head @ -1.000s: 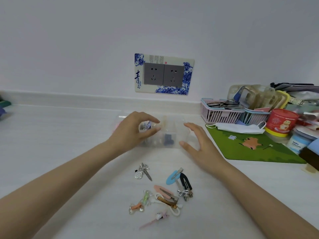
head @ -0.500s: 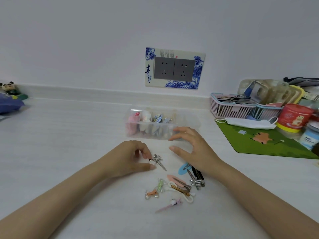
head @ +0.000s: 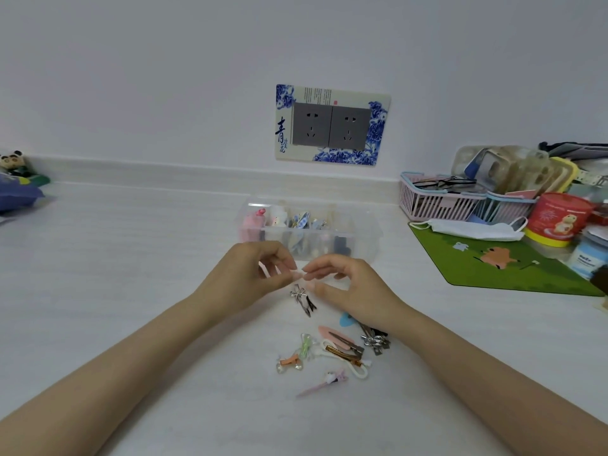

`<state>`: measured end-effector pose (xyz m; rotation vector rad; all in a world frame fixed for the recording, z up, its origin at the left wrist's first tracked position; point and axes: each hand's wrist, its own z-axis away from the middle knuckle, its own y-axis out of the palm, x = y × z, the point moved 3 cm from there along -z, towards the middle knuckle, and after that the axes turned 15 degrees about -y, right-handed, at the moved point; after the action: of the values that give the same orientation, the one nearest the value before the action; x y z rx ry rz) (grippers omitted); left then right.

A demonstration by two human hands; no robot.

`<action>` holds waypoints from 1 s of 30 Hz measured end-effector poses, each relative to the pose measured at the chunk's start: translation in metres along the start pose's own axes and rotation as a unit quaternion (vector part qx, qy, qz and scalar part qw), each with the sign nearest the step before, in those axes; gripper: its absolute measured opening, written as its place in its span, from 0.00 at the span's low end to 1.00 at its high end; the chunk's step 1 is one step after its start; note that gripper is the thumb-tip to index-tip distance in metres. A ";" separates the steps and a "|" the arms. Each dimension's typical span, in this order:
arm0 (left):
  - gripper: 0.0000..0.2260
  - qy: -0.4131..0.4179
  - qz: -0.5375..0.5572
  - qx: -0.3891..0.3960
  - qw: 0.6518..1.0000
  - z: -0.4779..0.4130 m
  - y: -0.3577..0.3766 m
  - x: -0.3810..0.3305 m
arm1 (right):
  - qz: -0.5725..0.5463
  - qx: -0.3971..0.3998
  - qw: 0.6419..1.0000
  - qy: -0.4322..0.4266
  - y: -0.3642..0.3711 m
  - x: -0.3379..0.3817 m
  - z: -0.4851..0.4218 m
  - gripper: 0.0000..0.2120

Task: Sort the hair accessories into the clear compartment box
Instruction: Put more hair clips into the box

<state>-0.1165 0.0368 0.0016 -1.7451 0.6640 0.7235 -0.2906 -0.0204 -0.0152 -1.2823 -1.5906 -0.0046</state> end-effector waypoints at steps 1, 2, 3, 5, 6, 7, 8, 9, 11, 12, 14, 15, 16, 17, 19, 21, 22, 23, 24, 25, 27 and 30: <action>0.04 -0.006 -0.001 0.001 1.000 0.000 -0.004 0.003 | 0.014 0.005 1.000 -0.001 -0.001 0.000 0.000 0.10; 0.05 -0.011 -0.004 0.009 1.000 0.000 -0.007 0.005 | 0.026 0.009 1.000 0.000 -0.001 0.000 -0.001 0.11; 0.07 -0.016 -0.008 0.027 0.999 0.001 -0.010 0.009 | 0.037 0.015 0.999 0.001 -0.002 0.000 -0.001 0.11; 0.10 -0.031 -0.015 0.089 0.995 0.006 -0.014 0.014 | 0.057 0.033 0.998 0.000 -0.001 -0.002 -0.003 0.11; 0.10 -0.037 -0.018 0.125 0.991 0.009 -0.014 0.015 | 0.062 0.043 0.997 0.000 -0.001 -0.003 -0.002 0.11; 0.09 -0.040 -0.024 0.157 0.986 0.013 -0.013 0.016 | 0.064 0.051 0.997 0.001 -0.001 -0.003 -0.002 0.10; 0.09 -0.037 -0.032 0.183 0.982 0.015 -0.012 0.015 | 0.064 0.059 0.996 0.003 -0.001 -0.004 -0.001 0.10; 0.08 -0.033 -0.038 0.202 0.978 0.018 -0.010 0.013 | 0.064 0.065 0.996 0.005 -0.001 -0.006 0.000 0.10; 0.09 -0.026 -0.042 0.226 0.973 0.022 -0.005 0.007 | 0.065 0.074 0.995 0.011 -0.002 -0.009 0.000 0.10; 0.10 -0.024 -0.041 0.234 0.971 0.023 -0.002 0.004 | 0.064 0.078 0.995 0.014 -0.004 -0.010 0.000 0.11; 0.13 -0.016 -0.039 0.247 0.968 0.027 0.006 0.001 | 0.061 0.082 0.995 0.016 -0.007 -0.011 0.001 0.10; 0.14 -0.010 -0.040 0.254 0.966 0.029 0.009 0.000 | 0.061 0.084 0.994 0.016 -0.009 -0.012 0.001 0.09; 0.15 -0.003 -0.042 0.260 0.965 0.030 0.013 -0.001 | 0.062 0.086 0.994 0.015 -0.010 -0.013 0.002 0.08; 0.15 0.004 -0.041 0.265 0.963 0.032 0.016 -0.001 | 0.063 0.087 0.994 0.014 -0.011 -0.014 0.002 0.08; 0.14 0.016 -0.040 0.265 0.963 0.032 0.020 -0.002 | 0.067 0.086 0.994 0.013 -0.012 -0.015 0.002 0.07; 0.11 0.020 -0.037 0.245 0.969 0.029 0.022 -0.001 | 0.074 0.085 0.994 0.013 -0.012 -0.016 0.001 0.06; 0.10 0.019 -0.038 0.229 0.973 0.027 0.022 0.000 | 0.080 0.085 0.993 0.012 -0.013 -0.017 0.001 0.06; 0.09 0.017 -0.040 0.209 0.977 0.024 0.022 0.002 | 0.086 0.084 0.993 0.010 -0.013 -0.018 0.001 0.06; 0.07 0.014 -0.043 0.187 0.981 0.020 0.021 0.004 | 0.092 0.082 0.992 0.008 -0.013 -0.019 0.000 0.05; 0.06 0.010 -0.043 0.165 0.985 0.017 0.021 0.006 | 0.095 0.078 0.992 0.007 -0.014 -0.020 0.000 0.05; 0.04 -0.006 -0.029 0.134 0.991 0.012 0.020 0.010 | 0.095 0.068 0.993 0.003 -0.015 -0.021 0.000 0.05; 0.13 -0.021 -0.002 0.133 0.991 0.010 0.017 0.014 | 0.079 0.044 0.996 0.000 -0.019 -0.021 0.002 0.03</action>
<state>-0.1212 0.0407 -0.0222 -1.4827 0.6939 0.6359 -0.3077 -0.0421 -0.0198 -1.3353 -1.4693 0.1634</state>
